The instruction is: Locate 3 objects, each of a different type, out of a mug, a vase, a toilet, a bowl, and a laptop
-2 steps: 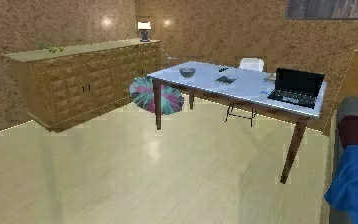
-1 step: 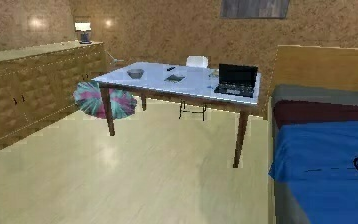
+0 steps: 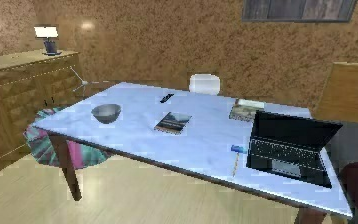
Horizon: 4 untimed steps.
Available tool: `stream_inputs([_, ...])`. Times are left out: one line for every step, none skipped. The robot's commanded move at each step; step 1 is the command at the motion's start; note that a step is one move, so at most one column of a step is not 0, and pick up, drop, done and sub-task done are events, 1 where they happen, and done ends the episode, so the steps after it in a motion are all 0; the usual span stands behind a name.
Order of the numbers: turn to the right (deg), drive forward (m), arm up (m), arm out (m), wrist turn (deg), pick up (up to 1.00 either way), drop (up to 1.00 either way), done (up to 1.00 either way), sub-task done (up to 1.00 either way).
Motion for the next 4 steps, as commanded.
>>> stream_inputs([30.0, 0.00, 0.00, 0.00, 0.0, 0.00, 0.00, 0.00, 0.00])
stream_inputs([0.0, 0.00, 0.00, 0.00, 0.0, 0.00, 0.00, 0.00, 1.00])
stream_inputs([-45.0, 0.00, 0.00, 0.00, 0.0, 0.00, 0.00, 0.00, 0.00])
stream_inputs([-30.0, 0.00, 0.00, 0.00, 0.0, 0.00, 0.00, 0.00, 0.00])
